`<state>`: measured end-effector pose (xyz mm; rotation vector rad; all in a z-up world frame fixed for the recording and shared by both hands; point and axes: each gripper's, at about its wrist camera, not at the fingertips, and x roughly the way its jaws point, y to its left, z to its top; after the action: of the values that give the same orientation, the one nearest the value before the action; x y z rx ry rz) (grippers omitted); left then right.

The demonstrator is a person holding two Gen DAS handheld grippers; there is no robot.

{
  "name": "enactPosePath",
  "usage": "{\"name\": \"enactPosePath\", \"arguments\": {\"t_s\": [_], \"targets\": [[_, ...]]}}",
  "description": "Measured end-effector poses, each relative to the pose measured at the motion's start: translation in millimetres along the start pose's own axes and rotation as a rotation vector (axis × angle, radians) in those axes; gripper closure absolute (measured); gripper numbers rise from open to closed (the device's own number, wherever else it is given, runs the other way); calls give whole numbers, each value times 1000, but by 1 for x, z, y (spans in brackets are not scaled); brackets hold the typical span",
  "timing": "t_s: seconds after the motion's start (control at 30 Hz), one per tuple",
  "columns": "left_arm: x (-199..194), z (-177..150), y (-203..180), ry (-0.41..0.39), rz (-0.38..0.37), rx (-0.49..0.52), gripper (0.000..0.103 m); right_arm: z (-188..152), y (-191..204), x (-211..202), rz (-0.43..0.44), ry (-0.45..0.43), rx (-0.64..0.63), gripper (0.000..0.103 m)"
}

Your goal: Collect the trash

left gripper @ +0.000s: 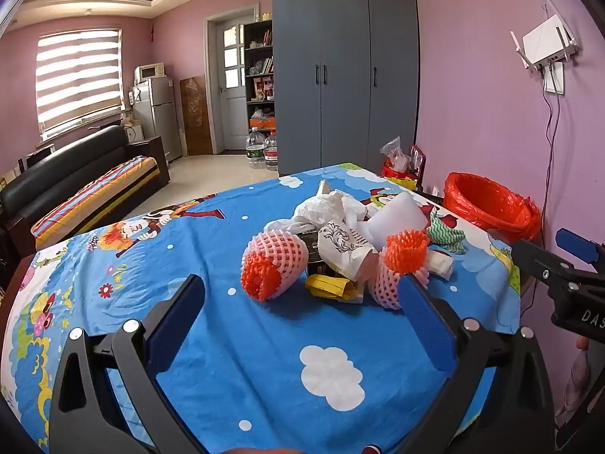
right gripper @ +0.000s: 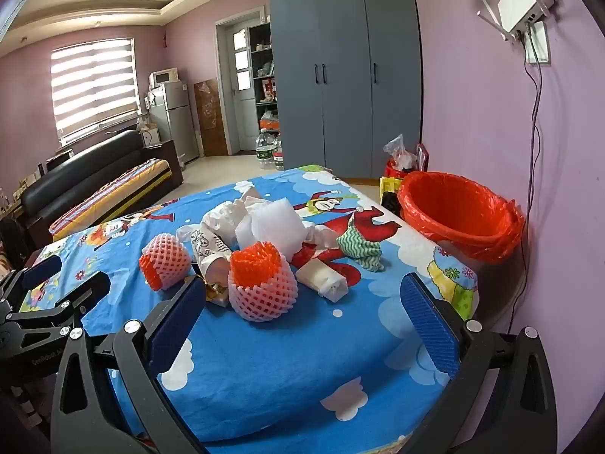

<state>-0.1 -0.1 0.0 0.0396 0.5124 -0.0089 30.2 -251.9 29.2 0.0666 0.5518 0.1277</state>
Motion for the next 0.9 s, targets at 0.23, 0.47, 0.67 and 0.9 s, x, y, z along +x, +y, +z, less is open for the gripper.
{"name": "enactPosePath", "arguments": {"t_s": [0.23,0.47,0.67,0.9], "targets": [[-1,0,0,2,-1,3,4,1,-4,0,2,-6,4,7],[-1,0,0,4,-2,2,4,1,-3,-1,2,-6,4,7],[0,0,0,6,1,2,4,1,-6,0,5,-4,13,7],[-1,0,0,5,2,2,4,1,-7,0,6,-4,16,7]]}}
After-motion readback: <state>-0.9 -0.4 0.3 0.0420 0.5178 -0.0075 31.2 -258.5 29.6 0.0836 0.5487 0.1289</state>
